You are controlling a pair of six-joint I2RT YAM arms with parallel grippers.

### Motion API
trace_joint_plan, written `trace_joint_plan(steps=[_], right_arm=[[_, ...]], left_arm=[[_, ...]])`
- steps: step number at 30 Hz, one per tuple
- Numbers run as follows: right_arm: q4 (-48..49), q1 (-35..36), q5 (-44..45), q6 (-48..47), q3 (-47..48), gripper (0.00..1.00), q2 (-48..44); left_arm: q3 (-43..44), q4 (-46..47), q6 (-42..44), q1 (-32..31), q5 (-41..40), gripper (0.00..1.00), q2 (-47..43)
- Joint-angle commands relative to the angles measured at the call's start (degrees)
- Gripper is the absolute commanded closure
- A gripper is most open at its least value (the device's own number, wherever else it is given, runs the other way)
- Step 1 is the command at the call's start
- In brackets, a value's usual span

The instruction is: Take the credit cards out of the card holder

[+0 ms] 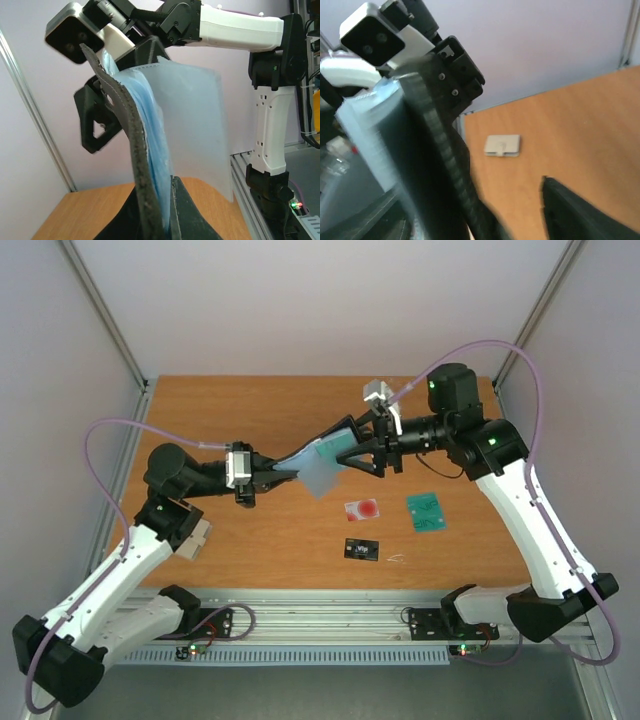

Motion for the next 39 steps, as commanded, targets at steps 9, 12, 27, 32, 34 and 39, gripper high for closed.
trace_joint_plan(steps=[9, 12, 27, 32, 34, 39], right_arm=[[-0.9, 2.75, 8.83, 10.83, 2.69, 0.99, 1.19], [0.04, 2.87, 16.46, 16.94, 2.85, 0.99, 1.99], [0.28, 15.45, 37.51, 13.83, 4.42, 0.99, 4.55], [1.18, 15.38, 31.27, 12.34, 3.69, 0.99, 4.62], [0.68, 15.3, 29.61, 12.04, 4.04, 0.97, 5.15], [1.6, 13.08, 25.08, 12.49, 3.28, 0.49, 3.43]], left_arm=[[-1.56, 0.64, -11.08, -0.86, -13.34, 0.69, -1.88], [-3.37, -3.27, -13.98, -0.86, -15.48, 0.35, -2.33], [-4.91, -6.84, -26.83, -0.86, -30.95, 0.3, 0.01], [-5.5, -5.92, -25.67, -0.86, -28.03, 0.64, -1.07], [-5.7, -5.13, -24.95, -0.86, -26.0, 0.83, -1.45], [-5.78, -4.93, -23.58, -0.86, -25.27, 1.0, -2.47]])
